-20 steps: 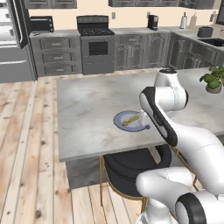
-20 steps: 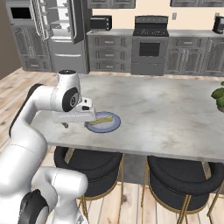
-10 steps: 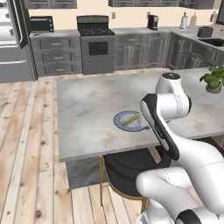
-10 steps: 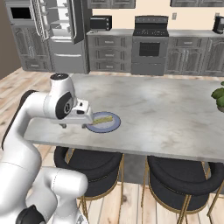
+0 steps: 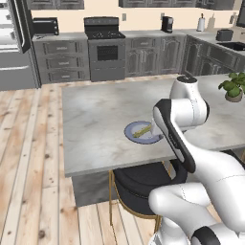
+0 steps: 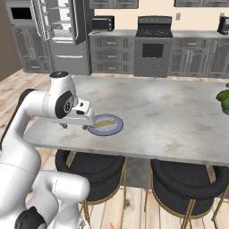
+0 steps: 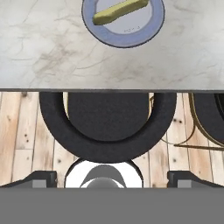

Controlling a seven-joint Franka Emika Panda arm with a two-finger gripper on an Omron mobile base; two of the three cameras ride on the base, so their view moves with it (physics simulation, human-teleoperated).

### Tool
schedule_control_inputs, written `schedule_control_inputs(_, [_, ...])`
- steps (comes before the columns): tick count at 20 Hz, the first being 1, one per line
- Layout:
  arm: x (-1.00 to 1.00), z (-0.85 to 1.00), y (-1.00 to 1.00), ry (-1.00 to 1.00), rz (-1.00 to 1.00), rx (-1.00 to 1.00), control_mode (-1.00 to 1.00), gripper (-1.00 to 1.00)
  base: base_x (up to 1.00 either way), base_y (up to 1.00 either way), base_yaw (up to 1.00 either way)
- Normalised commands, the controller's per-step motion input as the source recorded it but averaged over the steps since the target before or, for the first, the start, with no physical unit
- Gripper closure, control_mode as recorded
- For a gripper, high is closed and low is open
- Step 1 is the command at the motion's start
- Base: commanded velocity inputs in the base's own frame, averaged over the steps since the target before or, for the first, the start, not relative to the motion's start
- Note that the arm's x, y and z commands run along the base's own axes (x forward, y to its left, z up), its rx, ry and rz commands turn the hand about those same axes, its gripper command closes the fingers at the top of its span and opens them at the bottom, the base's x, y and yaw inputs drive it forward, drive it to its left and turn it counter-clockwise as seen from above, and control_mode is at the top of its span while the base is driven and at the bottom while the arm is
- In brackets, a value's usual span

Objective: Retrieve the butter from the fridge and place it on a plate on the dining table. Then retrieve the butter knife by the fridge and place it near the plate.

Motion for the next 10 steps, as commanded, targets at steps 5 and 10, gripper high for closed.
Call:
schedule_control_inputs(5, [0.00, 0.00, 0.00, 0.00, 0.00, 0.00, -1.00, -1.00, 0.00, 0.00, 0.00])
schedule_control_inputs(10, [-0.02, -0.08, 0.23, 0.00, -0.01, 0.00, 1.00, -1.00, -0.05, 0.19, 0.00])
